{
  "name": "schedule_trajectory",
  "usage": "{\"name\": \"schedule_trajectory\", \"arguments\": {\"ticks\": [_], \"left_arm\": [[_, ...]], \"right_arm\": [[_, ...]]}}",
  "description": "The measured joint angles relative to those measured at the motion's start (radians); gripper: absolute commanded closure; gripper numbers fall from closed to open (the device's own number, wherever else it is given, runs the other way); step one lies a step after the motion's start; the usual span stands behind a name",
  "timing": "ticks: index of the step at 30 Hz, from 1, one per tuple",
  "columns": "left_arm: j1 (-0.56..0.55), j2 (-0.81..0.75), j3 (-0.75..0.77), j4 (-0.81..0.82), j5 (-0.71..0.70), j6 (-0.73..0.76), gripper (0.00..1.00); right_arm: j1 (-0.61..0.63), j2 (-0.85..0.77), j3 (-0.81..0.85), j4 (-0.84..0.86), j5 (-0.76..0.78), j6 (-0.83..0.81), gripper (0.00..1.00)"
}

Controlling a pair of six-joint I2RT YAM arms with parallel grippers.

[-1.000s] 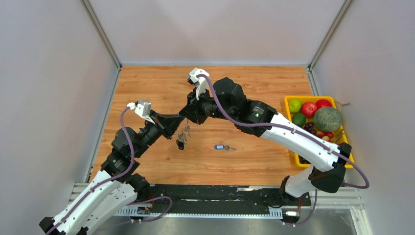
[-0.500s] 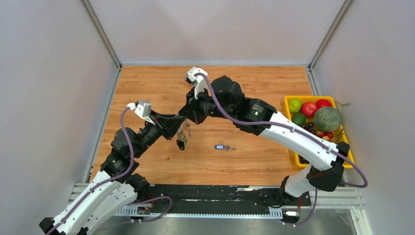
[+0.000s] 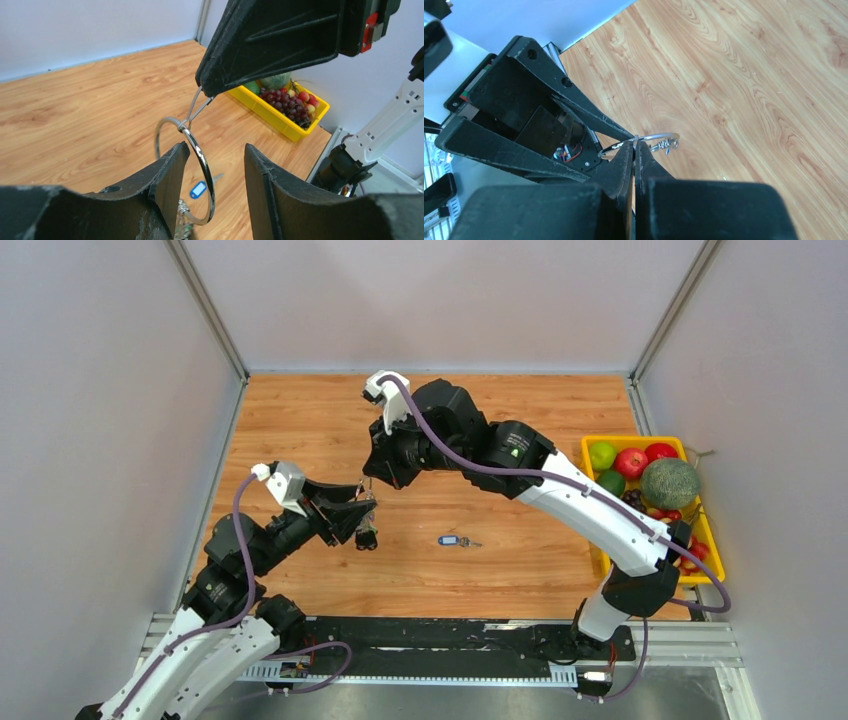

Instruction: Put the keys on the keyring

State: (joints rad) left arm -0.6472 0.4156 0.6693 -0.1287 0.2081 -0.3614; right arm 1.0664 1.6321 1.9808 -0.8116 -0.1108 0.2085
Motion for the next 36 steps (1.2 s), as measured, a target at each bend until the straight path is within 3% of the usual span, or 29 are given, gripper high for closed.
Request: {"name": "schedule_trajectory", "arguments": {"ticks": [14,36], "left_arm": [[0.000,-0.017,0.014,-0.059,-0.019,0.100,0.42],[0.000,0.023,0.001,0.082,-0.017,0.148,0.36]], "right_arm": [[0.000,0.036,0.063,-0.134,-0.002,0.001,1.00],[0.000,0.056,0.108,-0.148,-0.030,0.023,1.00]]}}
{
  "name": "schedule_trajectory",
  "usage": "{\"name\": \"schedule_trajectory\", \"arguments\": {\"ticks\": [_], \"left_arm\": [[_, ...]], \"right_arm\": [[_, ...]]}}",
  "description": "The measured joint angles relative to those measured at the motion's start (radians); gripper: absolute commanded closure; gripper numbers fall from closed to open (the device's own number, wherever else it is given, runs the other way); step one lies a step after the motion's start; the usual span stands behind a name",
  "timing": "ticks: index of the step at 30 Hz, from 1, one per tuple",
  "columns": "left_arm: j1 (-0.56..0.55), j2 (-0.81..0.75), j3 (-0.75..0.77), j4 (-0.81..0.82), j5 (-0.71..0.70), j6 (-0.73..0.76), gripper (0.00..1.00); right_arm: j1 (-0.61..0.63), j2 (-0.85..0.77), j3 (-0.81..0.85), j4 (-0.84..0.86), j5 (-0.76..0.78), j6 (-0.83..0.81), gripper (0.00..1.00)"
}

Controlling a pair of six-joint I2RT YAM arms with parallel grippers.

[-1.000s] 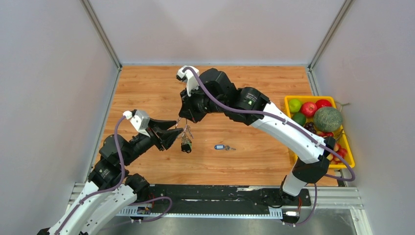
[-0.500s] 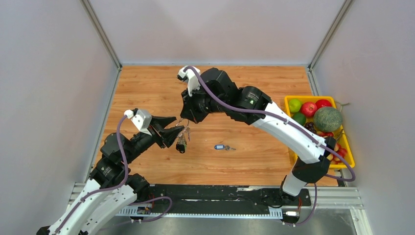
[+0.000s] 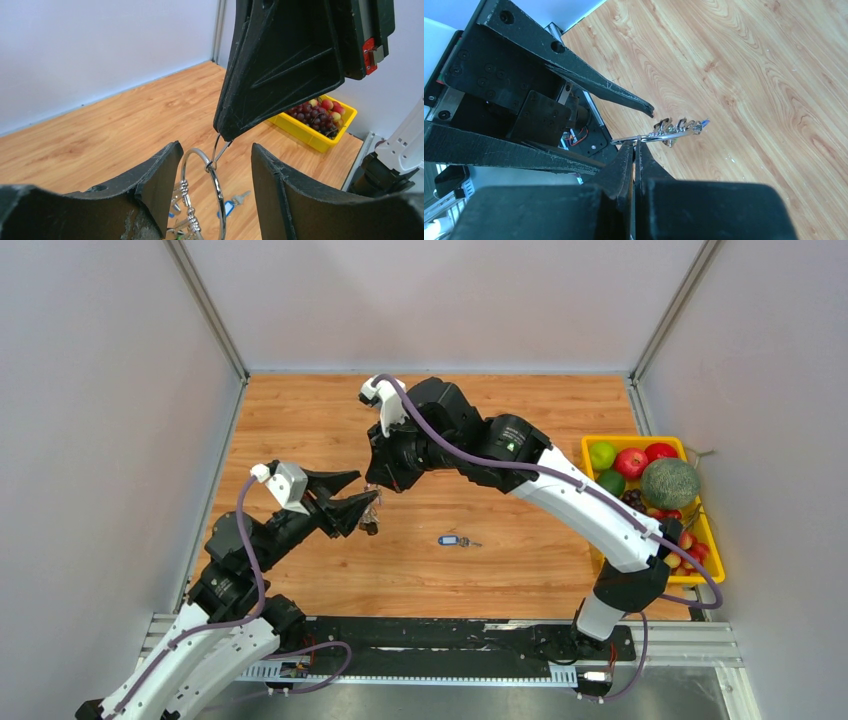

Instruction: Put the keys on the keyring

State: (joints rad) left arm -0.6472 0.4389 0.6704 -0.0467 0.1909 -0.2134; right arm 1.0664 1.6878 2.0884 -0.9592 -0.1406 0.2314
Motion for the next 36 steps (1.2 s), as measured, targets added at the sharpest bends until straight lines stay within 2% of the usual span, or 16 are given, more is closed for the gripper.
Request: {"name": "schedule_trajectory", "arguments": {"ticks": [14,23,36], "left_arm": [[0.000,0.009,-0.013,0.037,-0.002,0.015,0.39],[0.000,0.015,-0.017,0.037,-0.013,0.022,0.50],[0.000,0.022,-0.017,0.037,-0.019,0.023,0.57]], "right_arm": [[0.000,0.020,0.046,-0.012,-0.023,0.004,1.00],[0.000,0.027,0.058,-0.013,-0.026,0.005,1.00],[0.000,0.029,0.068,-0.017,-0.034,0.007,1.00]]}}
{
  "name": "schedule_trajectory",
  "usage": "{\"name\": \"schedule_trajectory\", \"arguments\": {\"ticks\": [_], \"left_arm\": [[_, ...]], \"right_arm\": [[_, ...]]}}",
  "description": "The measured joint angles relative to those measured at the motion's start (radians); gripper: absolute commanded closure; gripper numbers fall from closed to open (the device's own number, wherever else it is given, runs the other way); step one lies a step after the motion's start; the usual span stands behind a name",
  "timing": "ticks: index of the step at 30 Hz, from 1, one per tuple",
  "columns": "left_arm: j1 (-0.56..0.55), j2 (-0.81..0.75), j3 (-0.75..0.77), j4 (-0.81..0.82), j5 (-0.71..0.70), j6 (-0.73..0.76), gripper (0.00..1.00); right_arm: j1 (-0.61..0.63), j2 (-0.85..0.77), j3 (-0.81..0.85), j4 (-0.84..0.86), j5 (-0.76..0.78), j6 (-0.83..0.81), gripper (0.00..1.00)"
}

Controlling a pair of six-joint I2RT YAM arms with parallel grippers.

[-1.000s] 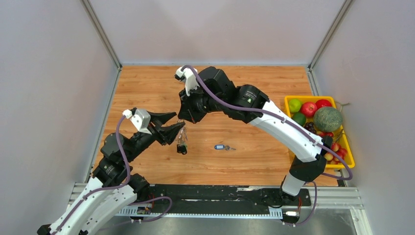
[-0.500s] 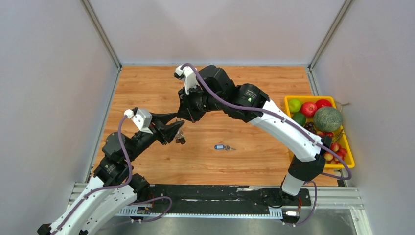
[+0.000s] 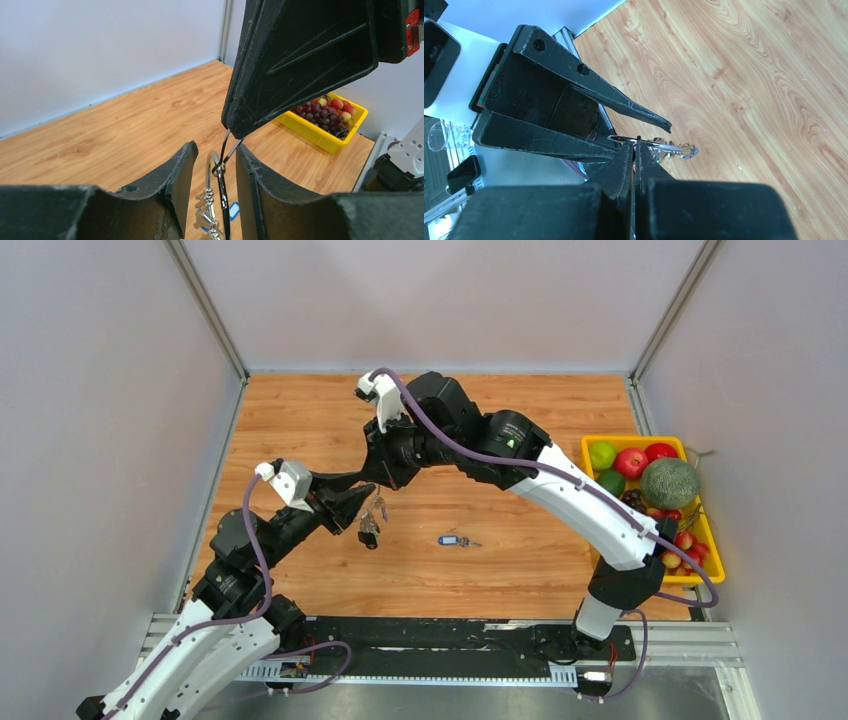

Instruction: Put the keys on the keyring

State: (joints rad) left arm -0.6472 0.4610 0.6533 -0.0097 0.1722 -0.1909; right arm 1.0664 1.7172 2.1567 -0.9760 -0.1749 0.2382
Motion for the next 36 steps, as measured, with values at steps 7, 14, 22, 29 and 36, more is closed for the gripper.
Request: {"name": "schedule_trajectory", "arguments": {"ticks": [7,14,22,29,36], "left_arm": [[-0.003,-0.002,0.000,-0.002,0.011,0.005,0.99],[-0.006,-0.002,0.000,-0.002,0.013,0.012,1.00],[-0.006,-0.018,0.000,-0.005,0.006,0.010,1.00],[-0.006,-0.024,-0.001,-0.008,-0.006,0.010,1.00],[-0.008,-0.037,-0.001,-0.010,-0.025,0.004,1.00]], "right_arm": [[-0.001,0.010,0.005,0.010,0.002,0.000,1.00],[-0.003,0.012,0.008,0.010,0.001,0.001,1.00],[-0.003,0.012,0.010,0.016,-0.008,0.006,1.00],[-0.003,0.014,0.010,0.024,-0.011,0.008,1.00],[-0.002,0.014,0.008,0.041,-0.019,0.008,1.00]]}}
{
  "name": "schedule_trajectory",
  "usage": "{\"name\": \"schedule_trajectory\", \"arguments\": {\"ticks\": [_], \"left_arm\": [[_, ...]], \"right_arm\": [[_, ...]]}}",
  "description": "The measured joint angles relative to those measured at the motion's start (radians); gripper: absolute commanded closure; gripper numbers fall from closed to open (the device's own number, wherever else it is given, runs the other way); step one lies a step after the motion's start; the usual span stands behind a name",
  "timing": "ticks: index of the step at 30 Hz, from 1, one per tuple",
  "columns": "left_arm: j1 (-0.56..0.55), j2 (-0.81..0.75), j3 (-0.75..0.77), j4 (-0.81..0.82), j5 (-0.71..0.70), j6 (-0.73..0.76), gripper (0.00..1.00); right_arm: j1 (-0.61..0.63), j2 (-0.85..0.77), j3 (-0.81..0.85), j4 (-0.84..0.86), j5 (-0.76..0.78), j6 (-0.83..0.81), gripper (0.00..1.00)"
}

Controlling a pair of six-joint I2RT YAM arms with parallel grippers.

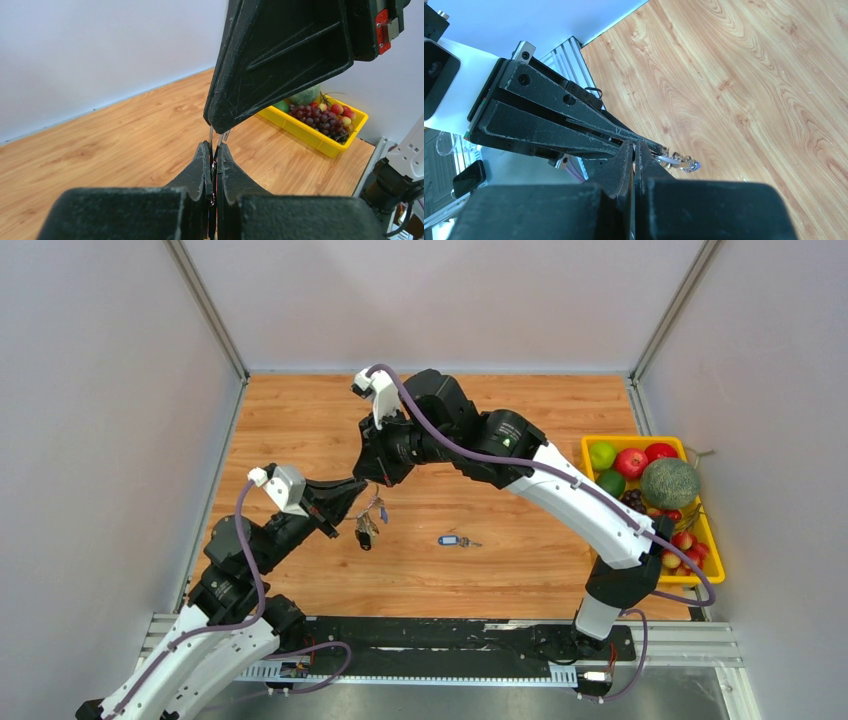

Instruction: Put the keys on the keyring

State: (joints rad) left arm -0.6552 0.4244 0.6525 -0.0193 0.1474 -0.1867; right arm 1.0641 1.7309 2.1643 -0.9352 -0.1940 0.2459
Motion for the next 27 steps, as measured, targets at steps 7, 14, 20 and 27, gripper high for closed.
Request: {"name": "schedule_trajectory", "arguments": {"ticks": [7,14,20,27], "left_arm": [[0.000,-0.010,0.000,-0.011,-0.025,-0.002,1.00],[0.000,-0.012,-0.005,-0.027,-0.039,-0.003,1.00],[0.003,-0.013,-0.005,-0.028,-0.081,-0.005,1.00],[0.003,-0.017,-0.005,-0.028,-0.105,-0.005,1.00]], "right_arm": [[0.000,0.000,-0.018,0.029,-0.006,0.000,1.00],[0.000,-0.013,-0.063,0.063,-0.002,-0.001,0.90],[0.000,-0.046,-0.089,0.060,0.002,0.000,0.68],[-0.003,-0.118,-0.138,0.072,0.033,-0.001,0.57]]}}
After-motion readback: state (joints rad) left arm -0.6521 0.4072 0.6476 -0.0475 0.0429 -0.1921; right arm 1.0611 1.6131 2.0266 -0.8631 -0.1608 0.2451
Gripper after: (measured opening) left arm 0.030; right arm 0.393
